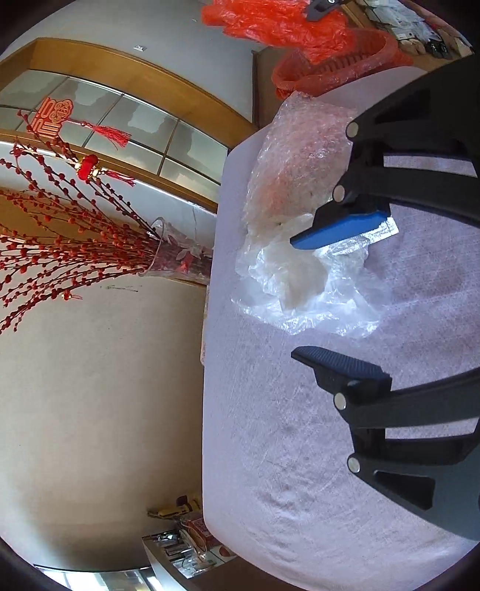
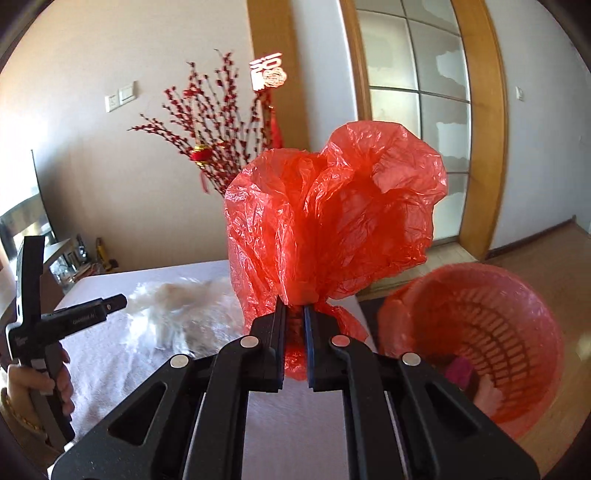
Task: Collect trash
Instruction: 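Grasp the clear plastic bag with the left gripper while the right holds the red bag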
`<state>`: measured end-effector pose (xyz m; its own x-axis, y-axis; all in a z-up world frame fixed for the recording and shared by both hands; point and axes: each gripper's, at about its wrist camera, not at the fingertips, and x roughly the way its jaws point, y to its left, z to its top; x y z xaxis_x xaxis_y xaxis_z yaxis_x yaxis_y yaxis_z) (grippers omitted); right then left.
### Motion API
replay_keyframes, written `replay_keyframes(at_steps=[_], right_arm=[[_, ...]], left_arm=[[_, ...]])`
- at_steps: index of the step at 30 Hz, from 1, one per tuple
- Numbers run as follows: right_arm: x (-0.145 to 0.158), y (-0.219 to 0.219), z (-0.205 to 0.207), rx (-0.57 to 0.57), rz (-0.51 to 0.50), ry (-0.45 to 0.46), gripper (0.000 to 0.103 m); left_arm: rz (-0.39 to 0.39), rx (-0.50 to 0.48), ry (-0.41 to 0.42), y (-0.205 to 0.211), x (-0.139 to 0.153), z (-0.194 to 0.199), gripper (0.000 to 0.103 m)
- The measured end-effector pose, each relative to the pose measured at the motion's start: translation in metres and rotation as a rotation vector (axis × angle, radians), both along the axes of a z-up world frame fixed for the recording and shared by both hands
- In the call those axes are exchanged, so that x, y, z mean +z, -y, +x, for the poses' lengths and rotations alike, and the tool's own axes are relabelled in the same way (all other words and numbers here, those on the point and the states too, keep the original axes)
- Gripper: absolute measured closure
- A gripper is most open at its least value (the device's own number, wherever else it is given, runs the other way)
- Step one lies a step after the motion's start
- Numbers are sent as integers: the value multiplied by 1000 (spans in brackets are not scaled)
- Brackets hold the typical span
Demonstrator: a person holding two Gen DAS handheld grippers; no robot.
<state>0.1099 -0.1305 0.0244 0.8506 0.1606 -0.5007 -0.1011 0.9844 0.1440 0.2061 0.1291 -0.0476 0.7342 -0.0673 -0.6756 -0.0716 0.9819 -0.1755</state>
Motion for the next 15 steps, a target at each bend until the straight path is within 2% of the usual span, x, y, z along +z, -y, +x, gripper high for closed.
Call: replay_keyframes(at_steps=[4,6,8,10,15], right_arm=[[-10,8,1,-21,2,-29,94],[-13,10,1,-21,1,-38,94],[-15,10,2,-18,1,-44,94],[-16,7,1,-15,1,-50,94],[-21,8,-4,-9,3,-57,94]], left_arm=[[-7,-11,-31,4,-7,16,53],[-15,-20,-41,4,-11,21,59],[-23,-32,-53,6,-14,26,79],[-37,-48,-42,7,-14,26,90],[-26,-98,26,14,-5,14,95]])
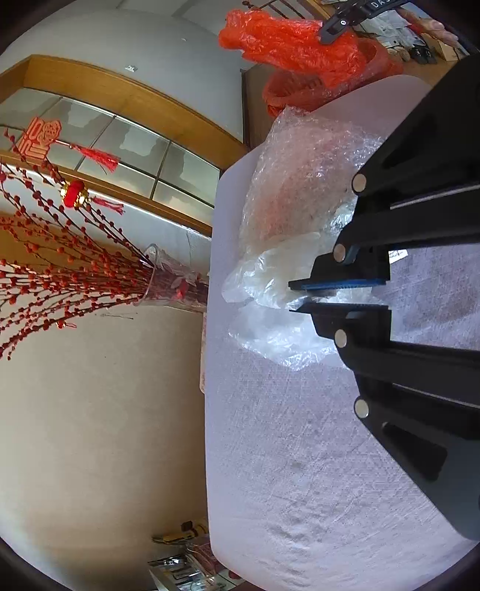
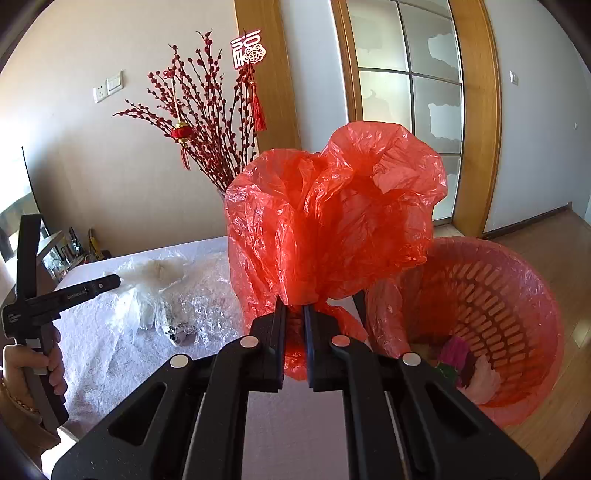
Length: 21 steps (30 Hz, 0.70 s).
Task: Collect trash
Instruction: 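Grasp the clear plastic bag with the left gripper while the right holds the red bag, then carry both bags over the red basket and open both grippers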
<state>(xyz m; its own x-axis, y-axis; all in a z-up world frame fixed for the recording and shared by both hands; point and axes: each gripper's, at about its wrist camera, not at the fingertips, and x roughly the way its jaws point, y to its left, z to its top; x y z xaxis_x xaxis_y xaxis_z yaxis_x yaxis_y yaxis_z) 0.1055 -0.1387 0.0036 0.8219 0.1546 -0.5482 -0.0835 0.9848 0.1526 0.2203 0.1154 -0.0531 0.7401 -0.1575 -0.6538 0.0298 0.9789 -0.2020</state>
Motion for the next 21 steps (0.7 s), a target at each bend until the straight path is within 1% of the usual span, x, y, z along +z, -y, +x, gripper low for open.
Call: replay_keyframes(at_steps=[12,21], right_arm=[[4,1,-9,0,5,13,94],[7,5,-15,-1,8,21,94]], left_arm=[[7,-79,160,14,43,-40,96],[-18,-130,208,30,63,-57,97]])
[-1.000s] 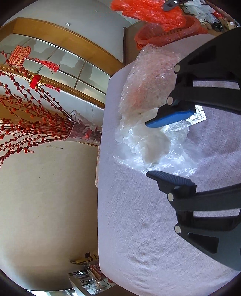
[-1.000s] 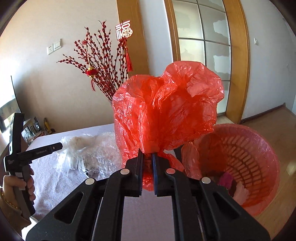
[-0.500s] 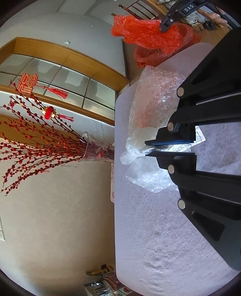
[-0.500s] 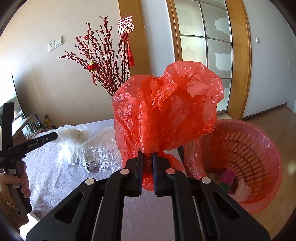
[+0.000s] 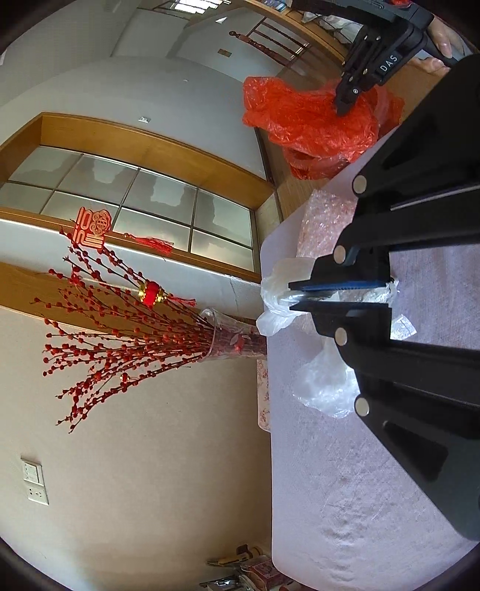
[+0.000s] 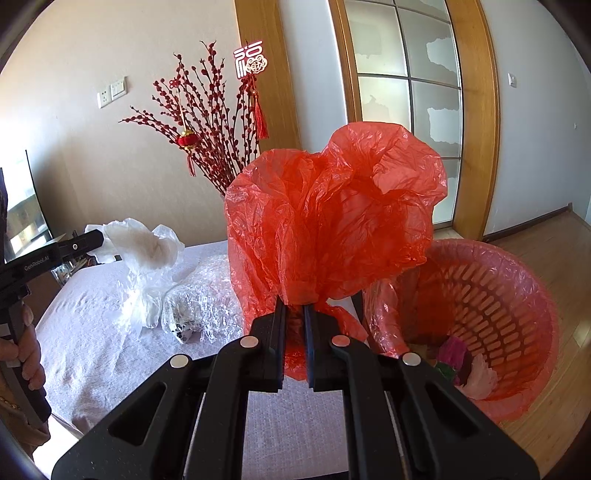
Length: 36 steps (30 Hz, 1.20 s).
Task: Collect trash
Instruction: 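Carry both bags over the red basket and open both grippers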
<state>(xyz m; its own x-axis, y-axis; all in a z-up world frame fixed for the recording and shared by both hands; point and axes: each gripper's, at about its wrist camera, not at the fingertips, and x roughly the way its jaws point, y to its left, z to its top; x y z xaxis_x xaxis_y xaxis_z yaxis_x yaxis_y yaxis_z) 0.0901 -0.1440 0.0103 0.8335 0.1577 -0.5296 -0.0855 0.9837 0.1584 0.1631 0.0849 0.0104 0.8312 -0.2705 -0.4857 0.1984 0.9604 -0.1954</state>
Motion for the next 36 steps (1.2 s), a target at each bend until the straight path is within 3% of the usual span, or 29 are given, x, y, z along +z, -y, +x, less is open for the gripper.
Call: replay_keyframes(at_steps=[16,36], right_arm=[[2,31,-9,-71,21,5,94],[-5,120,-21,-266,67,-1,94]], left_arm=[[-4,-129,14,63,11,-2,97],[-20,-344,-16,185,-6,6,97]])
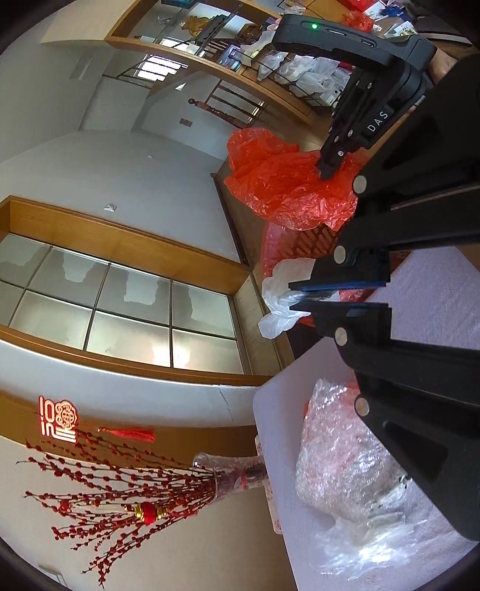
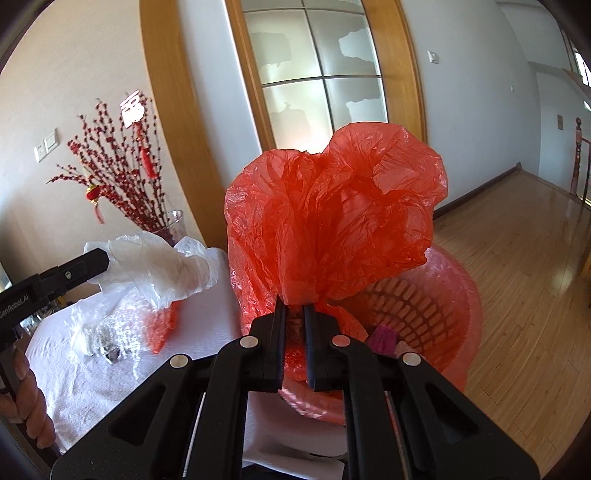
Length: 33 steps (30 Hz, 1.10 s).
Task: Collect trash
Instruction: 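Carry both bags over the red basket and open both grippers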
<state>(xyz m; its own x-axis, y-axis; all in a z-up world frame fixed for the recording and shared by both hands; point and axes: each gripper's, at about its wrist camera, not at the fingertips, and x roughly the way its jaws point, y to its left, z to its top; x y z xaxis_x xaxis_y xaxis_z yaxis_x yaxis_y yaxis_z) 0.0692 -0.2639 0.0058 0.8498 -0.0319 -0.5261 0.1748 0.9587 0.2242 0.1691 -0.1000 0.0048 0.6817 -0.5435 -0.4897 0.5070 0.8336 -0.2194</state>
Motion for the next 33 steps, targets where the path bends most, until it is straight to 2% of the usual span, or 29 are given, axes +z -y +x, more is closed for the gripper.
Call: replay_keyframes(at_steps=[15,16,19,20,23,26,27,29,33], right_arm=[[-13,50,13,-103,10,-16,92],[-14,53,15,-110,17,-14,90],[-21,64,22,-124,50,-23,73],[-24,69,21,-125,59,-28,67],[-35,73,20,-143,67,-52,61],[-41,73,14,-153,72,-65,53],[-41,72,11,-159,66,-66,52],[-41,68,8,-164,49,-66,47],[-37,53,8,-117,46,-62,46]], left_arm=[[-25,-106,-81,76,-28,22,96],[-25,-110,-90,81,-33,24,96],[-9,-109,-115,92,-46,32,94],[-7,-109,-126,93,-49,37,89],[0,-98,-167,93,-61,43,75],[12,-65,-177,82,-66,42,67],[18,-45,-171,77,-66,40,64],[38,0,-149,64,-64,35,50],[89,112,-98,37,-60,18,35]])
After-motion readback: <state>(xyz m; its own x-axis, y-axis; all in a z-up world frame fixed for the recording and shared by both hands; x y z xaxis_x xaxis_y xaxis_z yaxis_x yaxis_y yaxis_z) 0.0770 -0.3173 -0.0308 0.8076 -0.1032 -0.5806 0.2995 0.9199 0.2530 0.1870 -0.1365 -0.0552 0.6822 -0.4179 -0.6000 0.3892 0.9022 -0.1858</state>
